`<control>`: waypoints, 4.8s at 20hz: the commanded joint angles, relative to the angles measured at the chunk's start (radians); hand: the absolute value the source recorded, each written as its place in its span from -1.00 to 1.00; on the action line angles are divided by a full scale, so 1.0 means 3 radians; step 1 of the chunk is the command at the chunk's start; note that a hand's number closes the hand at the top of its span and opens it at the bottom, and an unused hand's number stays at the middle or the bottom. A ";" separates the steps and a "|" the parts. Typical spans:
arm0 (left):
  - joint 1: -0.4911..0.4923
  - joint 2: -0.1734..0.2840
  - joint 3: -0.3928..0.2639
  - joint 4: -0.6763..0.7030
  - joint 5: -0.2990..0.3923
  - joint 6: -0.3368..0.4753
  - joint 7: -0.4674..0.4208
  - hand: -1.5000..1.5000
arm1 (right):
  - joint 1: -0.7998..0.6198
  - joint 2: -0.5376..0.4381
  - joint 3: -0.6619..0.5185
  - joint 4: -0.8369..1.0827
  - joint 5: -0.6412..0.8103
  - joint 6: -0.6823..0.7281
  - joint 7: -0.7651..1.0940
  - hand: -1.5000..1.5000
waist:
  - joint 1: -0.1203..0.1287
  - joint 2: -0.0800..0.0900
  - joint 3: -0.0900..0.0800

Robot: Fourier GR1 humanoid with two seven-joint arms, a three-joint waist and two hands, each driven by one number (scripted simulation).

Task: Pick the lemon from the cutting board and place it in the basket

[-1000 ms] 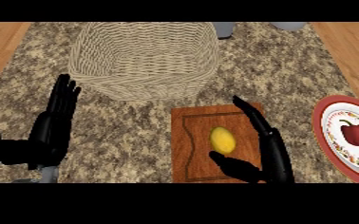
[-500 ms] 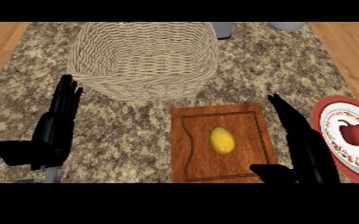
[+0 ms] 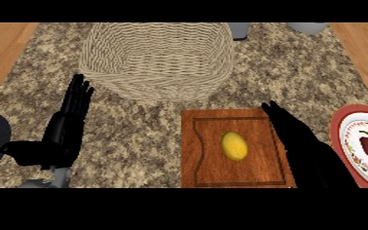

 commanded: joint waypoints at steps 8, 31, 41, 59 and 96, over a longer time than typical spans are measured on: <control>-0.0073 -0.0146 -0.0068 0.0060 -0.0065 -0.0009 -0.0003 0.00 | -0.0450 0.0343 0.0117 0.0309 0.0015 0.0602 0.1095 -1.00 | 0.0032 0.0013 0.0014; -0.0125 -0.0171 0.0242 0.0007 -0.0159 -0.0224 0.0173 0.00 | 0.0172 0.1014 0.0110 0.1137 0.1117 0.0272 -0.0028 -1.00 | 0.0019 0.0019 0.0026; 0.0098 -0.0393 0.0180 0.0047 -0.0412 -0.0253 -0.0032 0.00 | 0.0225 0.1438 -0.0008 0.1161 0.1335 0.0559 0.0029 -1.00 | 0.0022 0.0016 0.0025; 0.0200 -0.0476 0.0442 -0.0388 -0.0530 -0.0530 0.0345 0.00 | 0.0477 0.1747 -0.0118 0.1532 0.1601 0.0527 -0.0391 -1.00 | 0.0031 0.0015 0.0026; -0.0144 -0.0897 0.0363 -0.0091 -0.0785 -0.0912 0.0252 0.00 | -0.0793 0.1786 0.0702 0.3210 0.1396 -0.0270 -0.0551 1.00 | 0.0665 0.0138 0.0039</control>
